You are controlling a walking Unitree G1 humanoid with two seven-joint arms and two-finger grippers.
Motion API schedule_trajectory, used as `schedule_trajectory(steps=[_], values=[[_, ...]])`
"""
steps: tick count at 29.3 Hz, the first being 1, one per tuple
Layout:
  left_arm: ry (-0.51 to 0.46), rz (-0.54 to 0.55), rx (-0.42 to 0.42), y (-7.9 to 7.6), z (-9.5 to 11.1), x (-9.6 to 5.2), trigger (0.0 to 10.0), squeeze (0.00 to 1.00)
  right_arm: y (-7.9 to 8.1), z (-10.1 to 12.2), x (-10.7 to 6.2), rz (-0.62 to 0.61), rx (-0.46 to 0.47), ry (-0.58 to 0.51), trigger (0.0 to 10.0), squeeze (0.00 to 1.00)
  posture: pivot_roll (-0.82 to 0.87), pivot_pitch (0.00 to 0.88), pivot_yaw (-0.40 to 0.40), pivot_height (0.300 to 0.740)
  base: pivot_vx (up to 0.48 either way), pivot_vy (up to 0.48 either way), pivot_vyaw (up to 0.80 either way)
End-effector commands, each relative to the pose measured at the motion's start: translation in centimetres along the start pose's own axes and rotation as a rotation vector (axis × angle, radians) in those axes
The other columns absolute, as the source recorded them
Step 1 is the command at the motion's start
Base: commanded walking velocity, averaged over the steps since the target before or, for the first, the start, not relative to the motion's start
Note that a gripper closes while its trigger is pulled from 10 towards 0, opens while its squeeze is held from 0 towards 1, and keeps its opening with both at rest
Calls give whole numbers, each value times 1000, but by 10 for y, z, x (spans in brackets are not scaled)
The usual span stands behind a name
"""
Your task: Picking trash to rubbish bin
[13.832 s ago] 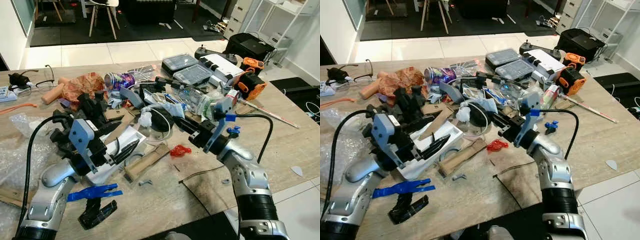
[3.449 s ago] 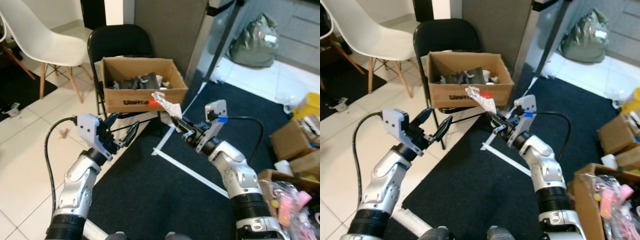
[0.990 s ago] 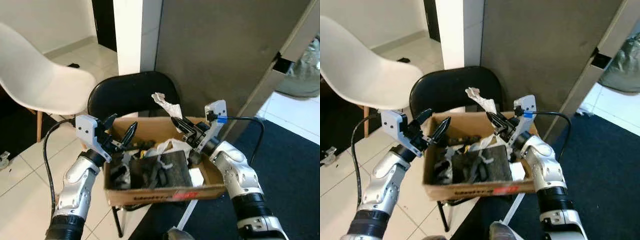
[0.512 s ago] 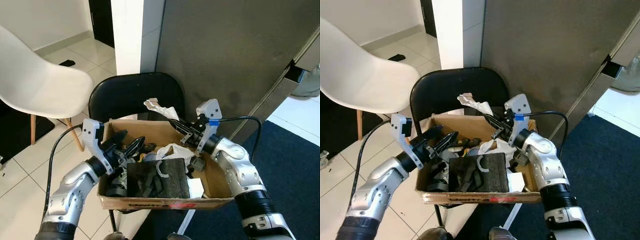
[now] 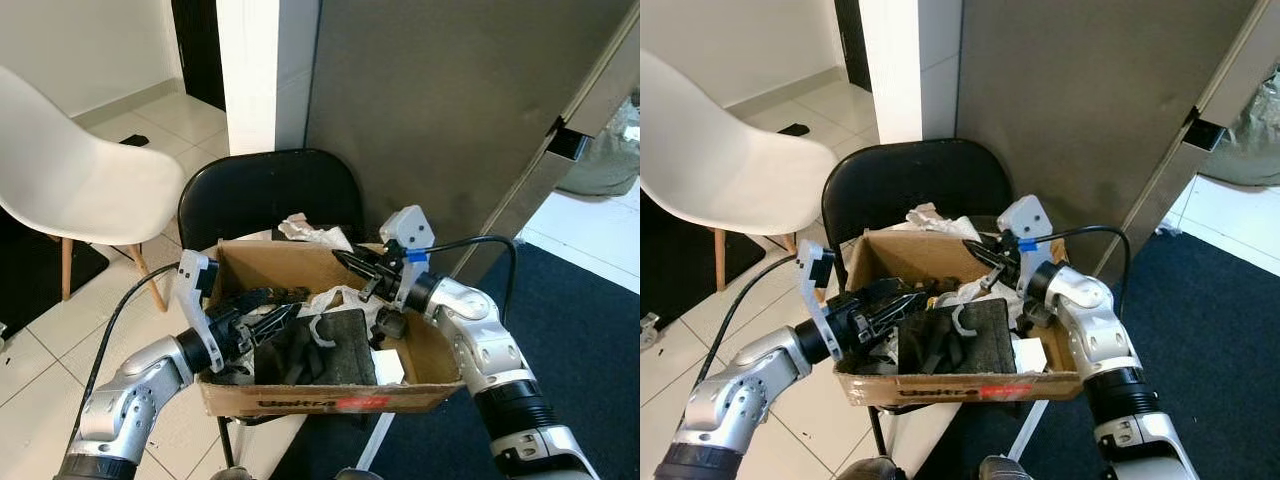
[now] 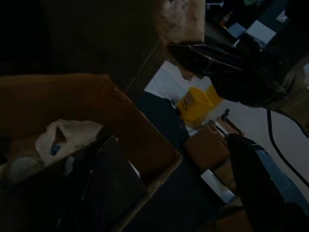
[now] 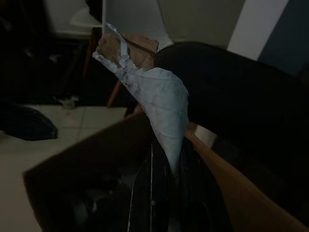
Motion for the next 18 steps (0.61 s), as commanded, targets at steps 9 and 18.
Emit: schedule_trajectory(steps=[9,18], values=[[28,-23,-1,-4,-1,-4,10000,0,-8,-3,7,-74,-23,76,10000,0,65,0,-57,740,0,0,0],[39,-22,8,-3,-3,-5,10000,0,-9,-5,8,-90,-15,89,10000,1000,65,0,-57,740,0,0,0]])
Point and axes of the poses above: a point about 5 cm out from each wrist's last joint towards the gripper, its own x axis pointing out of the wrist towards the gripper, its own z axis along the axis of the wrist's last joint, y = z × x, the point moved 4 cm from there along x, pointing out of the wrist towards the gripper, and after that the axes turned 13 degrees about x, right-handed, at the moved point
